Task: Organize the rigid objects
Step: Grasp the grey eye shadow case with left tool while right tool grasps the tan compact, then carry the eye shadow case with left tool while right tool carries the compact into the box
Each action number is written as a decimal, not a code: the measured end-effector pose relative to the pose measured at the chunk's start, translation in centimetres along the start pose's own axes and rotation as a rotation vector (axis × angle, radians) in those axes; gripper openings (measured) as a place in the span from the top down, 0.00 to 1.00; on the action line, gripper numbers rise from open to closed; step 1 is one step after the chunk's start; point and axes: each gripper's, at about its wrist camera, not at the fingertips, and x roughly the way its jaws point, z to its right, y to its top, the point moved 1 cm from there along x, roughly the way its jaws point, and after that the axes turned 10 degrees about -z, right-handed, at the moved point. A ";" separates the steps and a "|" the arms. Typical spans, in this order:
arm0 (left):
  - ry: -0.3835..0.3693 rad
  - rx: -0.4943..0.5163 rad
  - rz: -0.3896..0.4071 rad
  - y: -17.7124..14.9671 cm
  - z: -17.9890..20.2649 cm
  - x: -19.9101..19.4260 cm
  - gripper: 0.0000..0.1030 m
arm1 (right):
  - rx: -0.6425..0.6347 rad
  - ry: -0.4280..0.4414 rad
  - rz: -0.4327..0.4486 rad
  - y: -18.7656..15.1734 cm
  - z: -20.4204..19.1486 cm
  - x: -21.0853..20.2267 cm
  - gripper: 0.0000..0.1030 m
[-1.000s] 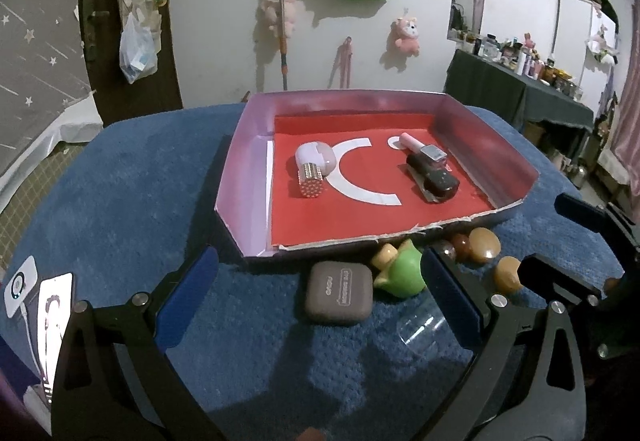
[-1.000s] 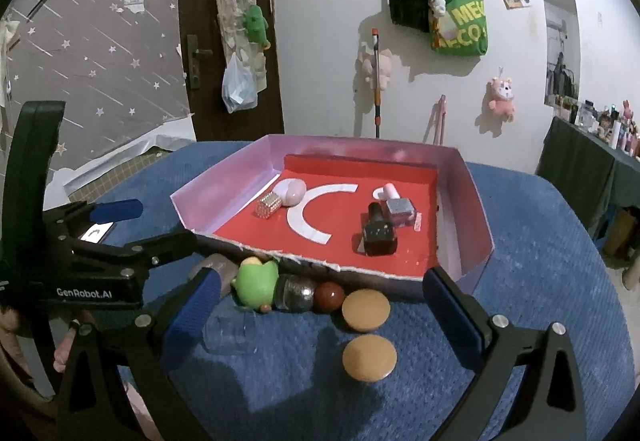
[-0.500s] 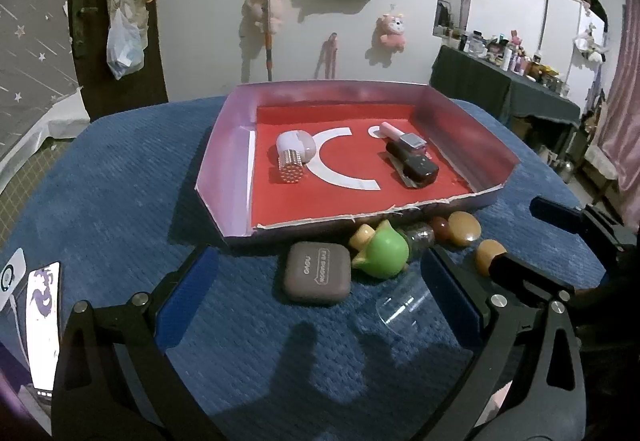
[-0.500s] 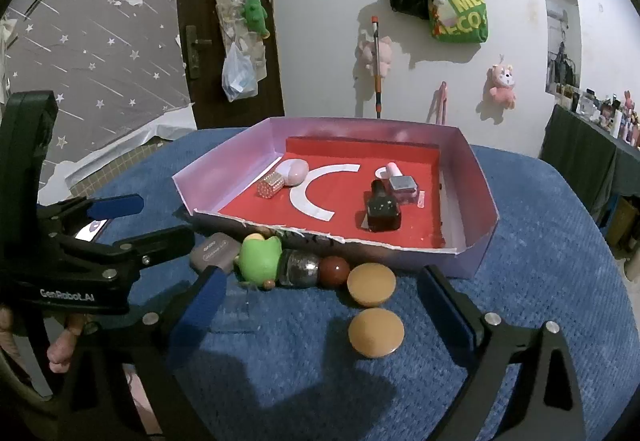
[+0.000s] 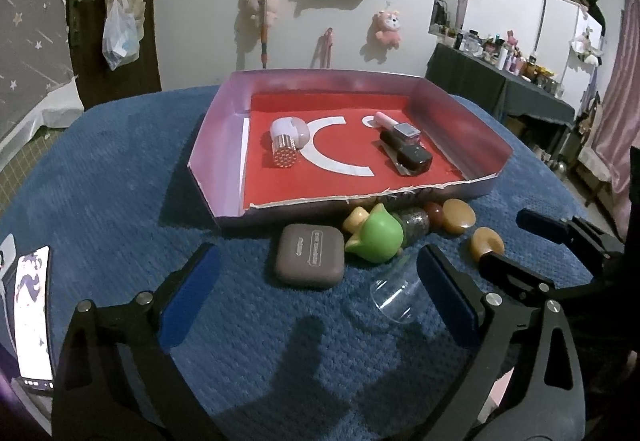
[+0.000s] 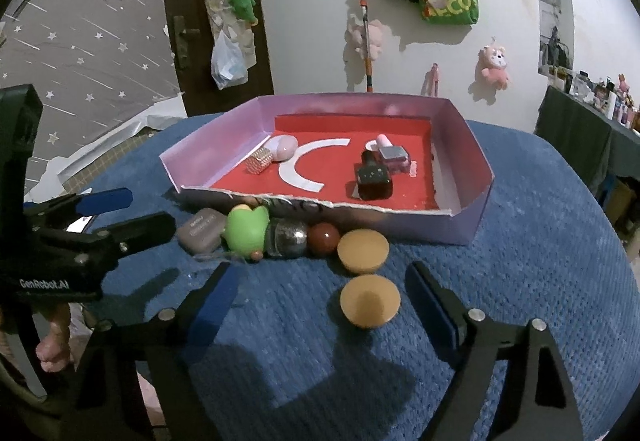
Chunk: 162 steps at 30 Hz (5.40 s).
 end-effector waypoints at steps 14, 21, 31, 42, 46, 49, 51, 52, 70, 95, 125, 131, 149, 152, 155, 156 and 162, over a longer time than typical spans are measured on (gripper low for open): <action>0.015 -0.031 -0.051 -0.6 -1.2 2.1 0.13 | 0.061 -0.033 -0.039 -1.1 1.7 1.8 0.28; 0.039 -0.032 -0.103 -0.6 -1.5 4.3 0.22 | 0.073 -0.043 -0.059 -1.2 2.0 2.7 0.34; 0.034 -0.020 -0.141 -0.5 -1.3 5.9 0.33 | 0.068 -0.066 -0.070 -1.0 2.2 3.8 0.43; 0.069 0.009 -0.128 -0.3 -0.5 6.3 0.53 | 0.061 -0.094 -0.074 -0.8 2.3 3.9 0.61; 0.052 0.000 -0.126 -0.5 -0.8 6.0 0.53 | 0.075 -0.079 -0.078 -0.8 2.6 3.8 0.61; 0.042 -0.007 -0.126 -0.6 -1.0 5.6 0.53 | 0.084 -0.064 -0.078 -0.8 2.6 3.5 0.61; 0.037 -0.011 -0.122 -0.6 -1.1 5.3 0.53 | 0.081 -0.058 -0.074 -0.7 2.5 3.2 0.61; 0.033 -0.013 -0.119 -0.7 -1.2 5.0 0.53 | 0.079 -0.055 -0.072 -0.7 2.4 3.1 0.61; -0.013 0.006 -0.034 -0.5 -0.3 1.0 0.53 | 0.049 0.026 -0.006 0.4 0.6 0.1 0.61; -0.032 0.008 -0.002 1.8 0.0 0.5 0.53 | 0.018 0.073 0.022 3.0 0.5 -0.6 0.61; -0.064 -0.004 -0.066 7.6 -0.9 4.4 0.53 | 0.003 0.090 -0.045 9.0 2.1 3.2 0.61; -0.084 -0.014 -0.116 8.3 -1.4 6.3 0.53 | 0.014 0.096 -0.104 9.6 2.7 5.3 0.61; -0.082 -0.007 -0.238 8.6 -1.5 10.6 0.53 | 0.028 0.183 -0.251 10.0 2.8 10.4 0.61; -0.077 -0.012 -0.249 8.8 -1.6 11.2 0.53 | 0.036 0.180 -0.270 10.1 3.0 11.1 0.61; -0.082 -0.021 -0.256 9.0 -1.8 11.6 0.53 | 0.041 0.172 -0.276 10.3 3.1 11.5 0.61; -0.079 -0.022 -0.258 9.1 -1.8 11.7 0.53 | 0.037 0.163 -0.273 10.3 3.1 11.6 0.61; -0.062 -0.034 -0.258 9.6 -2.0 12.3 0.53 | 0.028 0.095 -0.264 10.7 3.3 12.1 0.61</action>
